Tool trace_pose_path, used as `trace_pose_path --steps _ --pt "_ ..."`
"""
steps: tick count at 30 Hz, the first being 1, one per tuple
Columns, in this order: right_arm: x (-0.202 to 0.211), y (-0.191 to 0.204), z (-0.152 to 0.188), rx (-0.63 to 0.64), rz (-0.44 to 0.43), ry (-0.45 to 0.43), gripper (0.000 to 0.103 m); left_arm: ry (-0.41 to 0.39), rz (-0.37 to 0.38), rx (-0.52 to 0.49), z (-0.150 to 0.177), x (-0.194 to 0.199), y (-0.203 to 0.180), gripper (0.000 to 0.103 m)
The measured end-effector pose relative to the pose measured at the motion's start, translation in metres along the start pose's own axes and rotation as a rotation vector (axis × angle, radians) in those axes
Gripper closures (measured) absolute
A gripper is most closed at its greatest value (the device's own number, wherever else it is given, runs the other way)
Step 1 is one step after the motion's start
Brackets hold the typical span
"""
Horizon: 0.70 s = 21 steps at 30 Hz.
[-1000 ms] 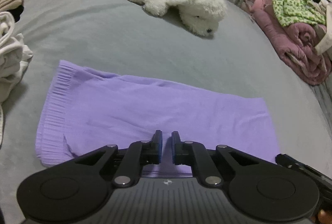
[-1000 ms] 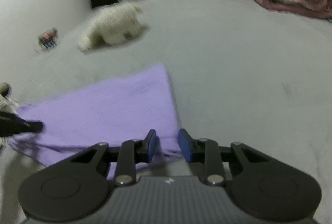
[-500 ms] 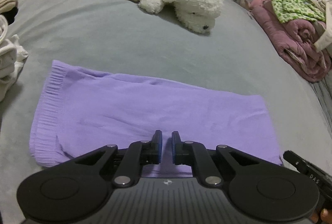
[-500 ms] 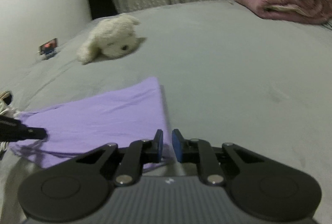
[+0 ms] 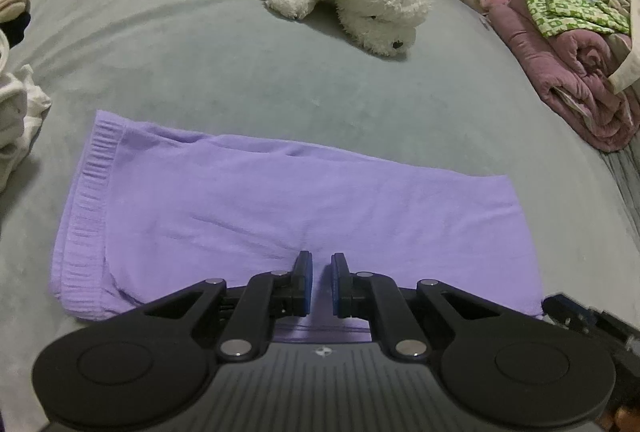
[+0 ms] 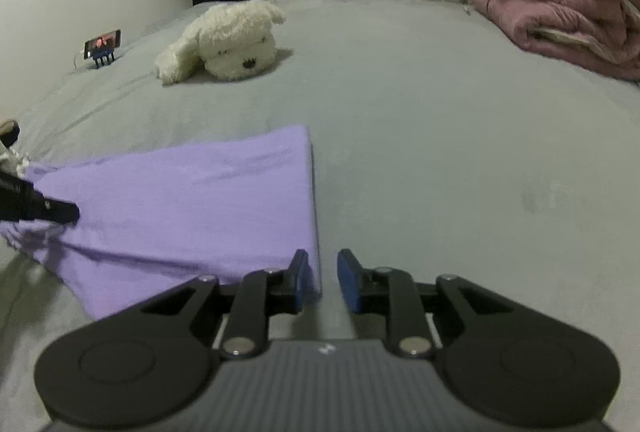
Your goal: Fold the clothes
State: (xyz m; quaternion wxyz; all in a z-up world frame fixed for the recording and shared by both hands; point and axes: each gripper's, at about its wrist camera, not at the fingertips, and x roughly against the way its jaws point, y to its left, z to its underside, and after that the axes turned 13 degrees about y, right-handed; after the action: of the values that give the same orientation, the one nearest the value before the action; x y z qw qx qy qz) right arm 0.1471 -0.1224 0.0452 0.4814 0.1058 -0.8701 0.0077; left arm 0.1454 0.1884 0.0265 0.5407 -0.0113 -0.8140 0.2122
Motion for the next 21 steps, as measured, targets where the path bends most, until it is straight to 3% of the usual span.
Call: trace_pose_path --steps 10,21 --pt "-0.041 0.026 -0.049 0.070 -0.050 0.020 0.084 0.010 -0.005 0.005 -0.001 -0.004 0.001 0.095" --pt "-0.079 0.013 -0.088 -0.004 -0.075 0.010 0.085 0.015 -0.021 -0.008 0.000 -0.004 -0.003 0.095"
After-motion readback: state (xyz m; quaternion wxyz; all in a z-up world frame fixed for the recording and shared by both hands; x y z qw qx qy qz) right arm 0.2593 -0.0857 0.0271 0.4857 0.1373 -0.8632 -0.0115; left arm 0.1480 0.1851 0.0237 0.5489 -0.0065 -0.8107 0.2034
